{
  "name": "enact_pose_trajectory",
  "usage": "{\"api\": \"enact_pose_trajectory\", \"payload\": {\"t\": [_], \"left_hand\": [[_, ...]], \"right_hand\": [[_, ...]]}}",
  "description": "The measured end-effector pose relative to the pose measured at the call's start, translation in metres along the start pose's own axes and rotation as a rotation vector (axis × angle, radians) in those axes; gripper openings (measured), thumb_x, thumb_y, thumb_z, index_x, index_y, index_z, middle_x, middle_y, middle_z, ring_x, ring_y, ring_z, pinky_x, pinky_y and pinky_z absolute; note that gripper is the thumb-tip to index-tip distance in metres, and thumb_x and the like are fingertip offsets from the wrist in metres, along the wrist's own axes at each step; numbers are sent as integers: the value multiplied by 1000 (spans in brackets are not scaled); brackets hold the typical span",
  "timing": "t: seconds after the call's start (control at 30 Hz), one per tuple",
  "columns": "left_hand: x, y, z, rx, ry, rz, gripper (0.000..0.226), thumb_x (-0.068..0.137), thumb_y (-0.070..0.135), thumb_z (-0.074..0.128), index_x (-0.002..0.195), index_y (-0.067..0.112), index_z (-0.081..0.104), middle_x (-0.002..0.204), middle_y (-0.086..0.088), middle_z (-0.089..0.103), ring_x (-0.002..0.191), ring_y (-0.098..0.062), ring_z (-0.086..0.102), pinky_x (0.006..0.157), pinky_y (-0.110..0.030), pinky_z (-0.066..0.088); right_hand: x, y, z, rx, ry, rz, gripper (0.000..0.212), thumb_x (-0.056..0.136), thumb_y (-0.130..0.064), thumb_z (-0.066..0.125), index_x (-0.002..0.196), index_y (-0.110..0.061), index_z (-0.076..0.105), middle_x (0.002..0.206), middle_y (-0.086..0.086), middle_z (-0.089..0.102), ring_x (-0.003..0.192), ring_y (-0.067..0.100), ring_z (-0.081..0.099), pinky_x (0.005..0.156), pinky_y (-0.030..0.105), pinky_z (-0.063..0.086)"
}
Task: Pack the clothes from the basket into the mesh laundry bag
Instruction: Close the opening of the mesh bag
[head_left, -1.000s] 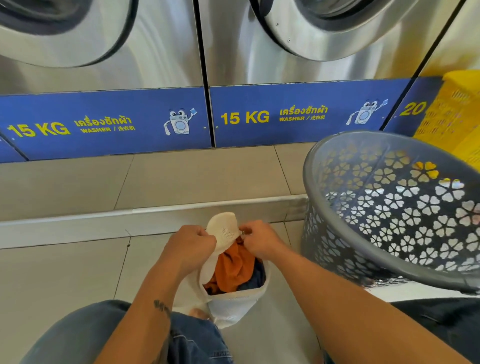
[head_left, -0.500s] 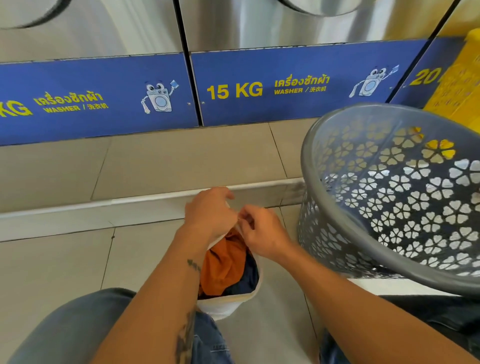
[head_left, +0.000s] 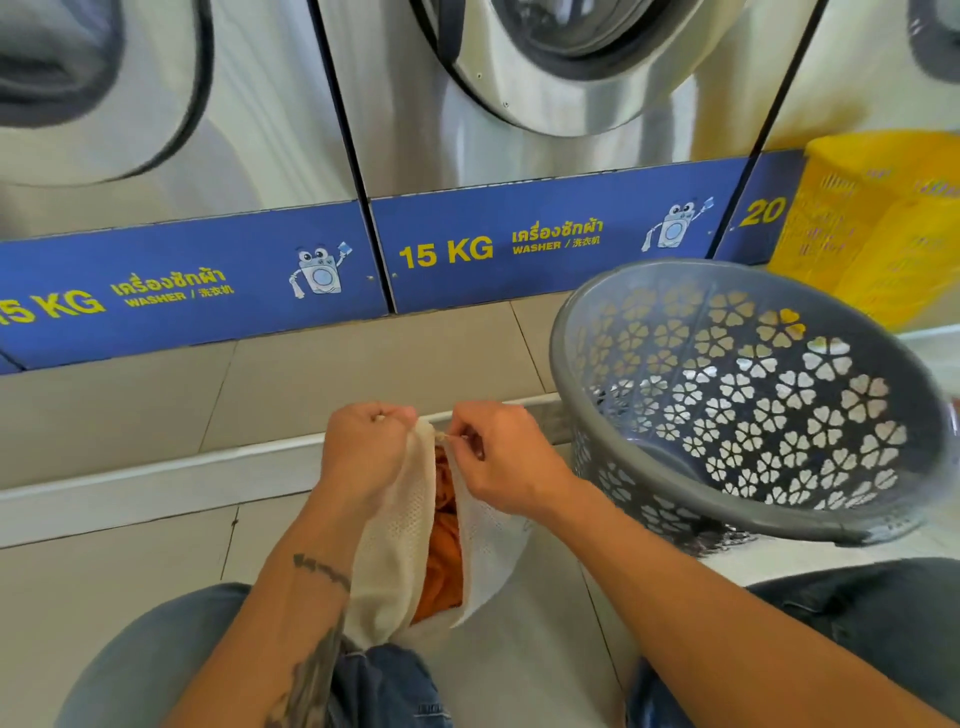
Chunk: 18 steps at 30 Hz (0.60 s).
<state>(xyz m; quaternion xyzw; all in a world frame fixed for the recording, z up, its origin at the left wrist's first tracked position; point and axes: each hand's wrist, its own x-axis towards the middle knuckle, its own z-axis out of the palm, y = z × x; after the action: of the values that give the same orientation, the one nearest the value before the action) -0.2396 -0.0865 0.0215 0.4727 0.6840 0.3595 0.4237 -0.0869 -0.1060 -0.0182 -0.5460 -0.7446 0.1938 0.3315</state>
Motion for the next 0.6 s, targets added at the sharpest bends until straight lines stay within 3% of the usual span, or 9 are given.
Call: {"api": "enact_pose_trajectory", "payload": {"t": [0.1, 0.2, 0.3, 0.47, 0.6], "left_hand": [[-9, 4, -9, -200, 45, -124, 12, 89, 25, 67, 95, 15, 71, 90, -3, 69, 84, -22, 63, 74, -33, 52], [-18, 1, -14, -371, 26, -187, 12, 86, 18, 68, 93, 9, 72, 88, -10, 71, 79, -25, 65, 75, -39, 54], [-23, -10, -21, -410, -22, -206, 6, 86, 8, 66, 89, 8, 71, 91, -12, 71, 85, -26, 66, 82, -43, 56], [-25, -54, -21, -85, -119, -247, 16, 77, 2, 66, 69, 14, 74, 89, -10, 72, 90, -28, 66, 80, -44, 59], [-30, -78, -13, 143, -249, -425, 7, 82, 9, 62, 88, 7, 65, 93, -14, 69, 85, -27, 66, 77, -41, 61]], "right_hand": [[1, -15, -5, 49, 27, 35, 14, 90, -16, 62, 76, -18, 59, 70, -6, 60, 66, 16, 56, 58, 36, 50], [6, -25, -6, 324, 69, 281, 11, 84, -10, 71, 75, -17, 71, 74, 0, 72, 70, 19, 66, 69, 39, 59], [9, -30, -7, 650, 4, 554, 19, 81, 2, 71, 69, -13, 71, 73, 11, 71, 63, 26, 62, 66, 40, 57], [-13, -25, 20, 578, -132, 766, 19, 68, 7, 62, 62, -8, 71, 62, 14, 64, 58, 25, 57, 58, 36, 49], [-27, -25, 40, 537, -181, 817, 22, 78, 13, 58, 67, -2, 69, 62, 9, 64, 55, 18, 56, 53, 28, 49]]}}
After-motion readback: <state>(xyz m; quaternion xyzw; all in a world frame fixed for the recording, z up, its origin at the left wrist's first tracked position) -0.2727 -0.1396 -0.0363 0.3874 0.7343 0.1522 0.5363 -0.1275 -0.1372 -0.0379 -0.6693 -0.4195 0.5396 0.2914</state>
